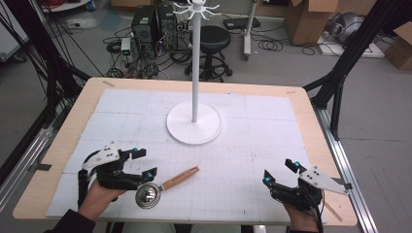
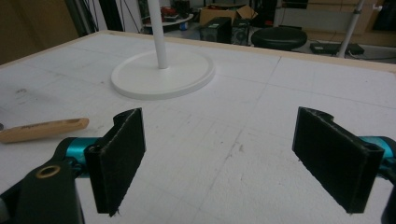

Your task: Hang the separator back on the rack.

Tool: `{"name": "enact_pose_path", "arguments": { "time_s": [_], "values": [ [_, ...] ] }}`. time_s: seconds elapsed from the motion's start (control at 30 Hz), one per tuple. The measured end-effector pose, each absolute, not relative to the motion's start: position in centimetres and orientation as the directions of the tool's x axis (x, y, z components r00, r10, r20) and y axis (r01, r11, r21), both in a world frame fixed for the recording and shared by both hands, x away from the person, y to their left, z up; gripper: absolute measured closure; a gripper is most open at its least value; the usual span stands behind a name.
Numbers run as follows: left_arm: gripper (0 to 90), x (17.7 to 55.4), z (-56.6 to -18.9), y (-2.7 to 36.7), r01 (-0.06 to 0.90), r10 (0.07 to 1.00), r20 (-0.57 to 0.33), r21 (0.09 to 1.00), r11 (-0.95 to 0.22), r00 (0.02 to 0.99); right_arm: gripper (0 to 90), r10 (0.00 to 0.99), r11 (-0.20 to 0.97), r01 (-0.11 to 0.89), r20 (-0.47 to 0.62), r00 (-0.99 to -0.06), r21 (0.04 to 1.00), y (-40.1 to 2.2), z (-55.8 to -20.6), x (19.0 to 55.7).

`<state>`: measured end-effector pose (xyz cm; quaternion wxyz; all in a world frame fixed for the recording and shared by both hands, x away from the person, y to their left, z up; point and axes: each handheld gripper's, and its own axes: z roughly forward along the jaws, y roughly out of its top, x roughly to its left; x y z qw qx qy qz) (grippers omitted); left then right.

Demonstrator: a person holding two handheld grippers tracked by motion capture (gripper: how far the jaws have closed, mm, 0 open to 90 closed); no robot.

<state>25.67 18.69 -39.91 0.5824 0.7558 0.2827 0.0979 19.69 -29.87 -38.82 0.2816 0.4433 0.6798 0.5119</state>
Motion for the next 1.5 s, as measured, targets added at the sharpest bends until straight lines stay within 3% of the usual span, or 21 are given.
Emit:
{"name": "enact_pose_path", "arguments": {
  "time_s": [0.27,0.57,0.7,1.23,1.5],
  "values": [
    [22.3,26.9,-41.3,13.8,0.328,0.509,-0.100,0.864,-0.381,0.855,16.3,0.887,0.091,0.314,0.066,-0.458,0.945,-29.8,-38.8,19.7],
    [22.9,27.4,-42.6,11.4,0.357,0.489,-0.078,0.782,-0.511,0.869,16.2,0.883,0.098,0.319,0.065,-0.465,0.943,-29.7,-38.9,19.8],
    [28.7,27.6,-43.2,10.4,0.365,0.485,-0.058,0.738,-0.567,0.873,16.2,0.881,0.103,0.321,0.063,-0.468,0.941,-29.7,-38.9,19.8],
    [48.0,27.5,-43.7,9.5,0.353,0.485,0.000,0.686,-0.636,0.875,16.4,0.879,0.107,0.329,0.066,-0.472,0.938,-29.7,-39.0,19.9],
    [66.6,27.5,-43.4,9.6,0.375,0.492,-0.019,0.673,-0.637,0.870,16.4,0.877,0.108,0.334,0.068,-0.475,0.936,-29.6,-39.1,20.0]
  ]
}}
